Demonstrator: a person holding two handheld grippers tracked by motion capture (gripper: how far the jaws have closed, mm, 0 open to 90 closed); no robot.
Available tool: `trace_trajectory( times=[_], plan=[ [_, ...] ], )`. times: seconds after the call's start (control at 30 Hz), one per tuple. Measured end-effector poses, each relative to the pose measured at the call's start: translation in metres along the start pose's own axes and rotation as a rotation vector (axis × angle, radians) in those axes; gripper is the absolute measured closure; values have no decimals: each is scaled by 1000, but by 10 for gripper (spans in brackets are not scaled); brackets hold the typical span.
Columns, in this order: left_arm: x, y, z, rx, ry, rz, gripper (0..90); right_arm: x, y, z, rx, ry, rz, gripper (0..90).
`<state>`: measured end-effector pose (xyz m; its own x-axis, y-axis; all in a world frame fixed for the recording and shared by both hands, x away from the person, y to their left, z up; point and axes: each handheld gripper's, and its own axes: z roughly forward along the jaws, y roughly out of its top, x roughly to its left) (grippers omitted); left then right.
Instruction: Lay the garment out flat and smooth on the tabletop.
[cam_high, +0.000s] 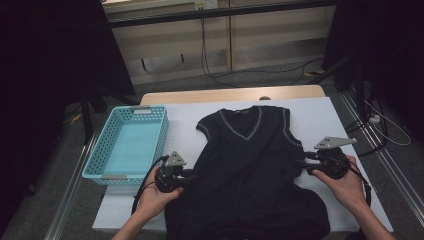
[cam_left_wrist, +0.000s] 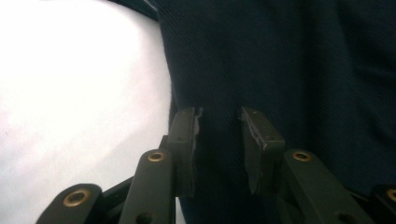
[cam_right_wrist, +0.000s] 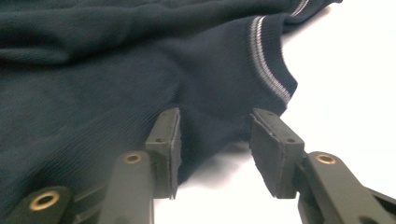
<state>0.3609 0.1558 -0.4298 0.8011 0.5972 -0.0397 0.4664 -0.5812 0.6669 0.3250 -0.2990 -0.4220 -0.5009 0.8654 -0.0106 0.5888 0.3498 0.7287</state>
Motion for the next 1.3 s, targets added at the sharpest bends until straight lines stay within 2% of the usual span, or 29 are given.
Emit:
trace_trajectory(
  times=[0.07, 0.13, 0.2, 0.27, 0.3, 0.33, 0.4, 0.5, 0.57, 0.67, 0.77, 0.83, 0.93, 1.0, 1.1, 1.17, 1.27, 1.3],
  plan=[
    [1, 2, 7, 9, 10, 2, 671, -3, 0, 6, 11, 16, 15, 475],
    [4, 4, 12, 12, 17, -9, 657, -2, -3, 14, 51, 1, 22, 462],
    [7, 4, 16, 12, 37, -18, 616, -1, -8, 22, 83, 8, 19, 464],
    [10, 5, 20, 17, 36, -25, 558, 2, -10, 28, 107, 10, 6, 531],
    [11, 4, 23, 23, 42, -17, 553, 3, -8, 28, 111, 13, 4, 589],
    [11, 4, 24, 21, 40, -17, 532, 5, -7, 28, 112, 20, -2, 684],
    [10, 5, 25, 19, 38, -25, 516, 6, -8, 27, 110, 34, 7, 809],
    [10, 5, 25, 19, 37, -25, 508, 6, -8, 23, 128, -3, -17, 845],
    [11, 5, 25, 20, 37, -28, 505, 2, -10, 19, 134, -14, -9, 850],
    [12, 4, 24, 21, 34, -30, 500, -9, -16, 9, 144, -70, 6, 854],
    [12, 4, 24, 21, 37, -30, 499, -25, -26, -2, 163, -140, 19, 857],
    [12, 4, 23, 22, 36, -33, 499, -35, -32, -7, 159, -149, 46, 857],
    [13, 5, 20, 7, 39, -44, 496, -39, -35, -14, 160, -185, 45, 856],
    [15, 6, 15, -14, 39, -57, 497, -38, -35, -15, 154, -175, 46, 840],
    [16, 6, 8, -42, 41, -69, 514, -36, -34, -17, 117, -139, 53, 724],
    [18, 7, 4, -67, 24, -98, 514, -33, -31, -19, 93, -139, 54, 655],
    [17, 8, 2, -74, 46, -73, 525, -28, -23, -21, 46, -120, 46, 634],
    [18, 9, 2, -74, 46, -76, 525, -25, -20, -22, 36, -111, 40, 628]
  ],
)
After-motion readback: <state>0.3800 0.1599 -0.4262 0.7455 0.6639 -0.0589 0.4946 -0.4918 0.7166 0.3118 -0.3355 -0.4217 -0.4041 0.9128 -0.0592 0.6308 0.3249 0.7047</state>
